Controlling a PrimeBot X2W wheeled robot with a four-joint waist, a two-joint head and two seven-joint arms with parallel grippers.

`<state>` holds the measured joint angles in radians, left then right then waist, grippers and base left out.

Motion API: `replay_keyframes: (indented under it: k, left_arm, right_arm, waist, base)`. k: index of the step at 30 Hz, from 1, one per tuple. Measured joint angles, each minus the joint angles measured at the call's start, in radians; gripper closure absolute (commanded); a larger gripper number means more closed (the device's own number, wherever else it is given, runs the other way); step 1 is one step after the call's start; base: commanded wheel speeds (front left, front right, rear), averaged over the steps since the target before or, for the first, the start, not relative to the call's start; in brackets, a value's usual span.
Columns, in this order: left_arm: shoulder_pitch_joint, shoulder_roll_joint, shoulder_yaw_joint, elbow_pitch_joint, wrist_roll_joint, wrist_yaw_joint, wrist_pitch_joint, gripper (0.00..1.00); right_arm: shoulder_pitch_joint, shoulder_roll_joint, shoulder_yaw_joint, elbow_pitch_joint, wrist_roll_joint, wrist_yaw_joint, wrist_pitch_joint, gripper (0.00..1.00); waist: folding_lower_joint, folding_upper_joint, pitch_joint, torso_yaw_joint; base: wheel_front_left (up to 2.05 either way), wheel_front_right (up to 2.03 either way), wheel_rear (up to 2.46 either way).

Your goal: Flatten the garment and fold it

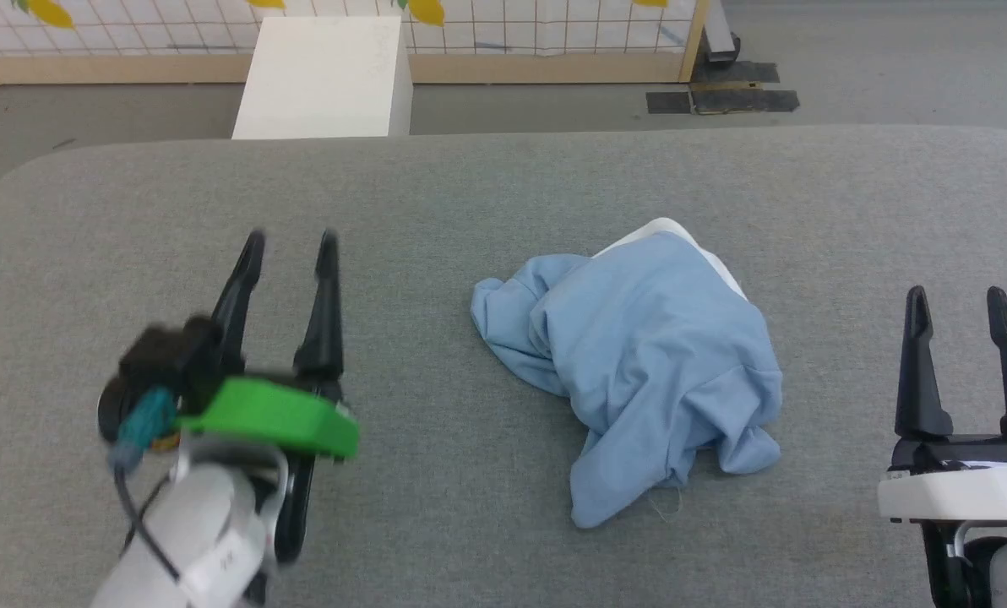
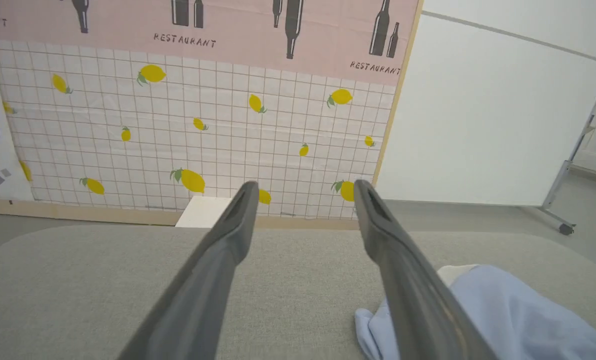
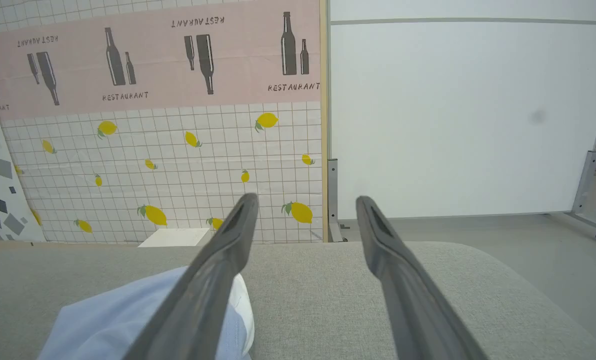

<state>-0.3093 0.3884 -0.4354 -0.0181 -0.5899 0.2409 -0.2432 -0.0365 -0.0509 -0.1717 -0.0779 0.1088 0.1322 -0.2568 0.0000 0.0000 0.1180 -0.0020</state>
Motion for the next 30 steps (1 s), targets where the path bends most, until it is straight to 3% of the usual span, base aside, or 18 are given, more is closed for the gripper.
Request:
replay_keyframes:
  k: [3,7,10,16,20,23,30]
  left_arm:
    - [0.113,-0.008,0.032,-0.056,0.046,0.036,-0.011,0.0]
    - [0.244,-0.081,0.089,-0.127,0.115,0.053,-0.014,0.0]
    - [0.309,-0.14,0.133,-0.133,0.129,0.029,-0.014,0.0]
    - [0.323,-0.204,0.204,-0.125,0.183,-0.055,-0.014,0.0]
    - [0.321,-0.246,0.238,-0.117,0.208,-0.097,-0.014,0.0]
    - [0.319,-0.275,0.253,-0.105,0.231,-0.124,-0.014,0.0]
    - [0.313,-0.321,0.276,-0.08,0.249,-0.173,-0.014,0.0]
  right_arm:
    - [0.001,0.0,0.009,0.002,0.0,0.0,0.0,0.0]
    - [0.008,0.0,0.021,0.013,0.004,0.0,0.0,0.0]
    - [0.018,0.0,0.025,0.029,0.018,0.0,0.0,0.0]
    - [-0.016,-0.001,0.047,0.033,0.036,0.0,0.045,0.0]
    - [-0.114,-0.052,0.081,0.019,0.069,0.0,0.215,0.0]
    - [-0.17,-0.092,0.077,0.023,0.198,0.0,0.386,0.0]
    - [-0.188,-0.274,0.116,0.023,0.333,0.0,0.876,0.0]
  waist:
    - [0.0,0.0,0.008,0.008]
    - [0.0,0.0,0.017,0.022]
    - [0.0,0.0,0.02,0.037]
    - [0.0,0.0,0.026,0.075]
    - [0.0,0.0,0.041,0.094]
    - [0.0,0.0,0.059,0.105]
    - [0.0,0.0,0.109,0.138]
  base:
    - [0.0,0.0,0.0]
    - [0.0,0.0,0.0]
    - [0.0,0.0,0.0]
    - [0.0,0.0,0.0]
    - [0.0,0.0,0.0]
    - [0.0,0.0,0.0]
    - [0.0,0.0,0.0]
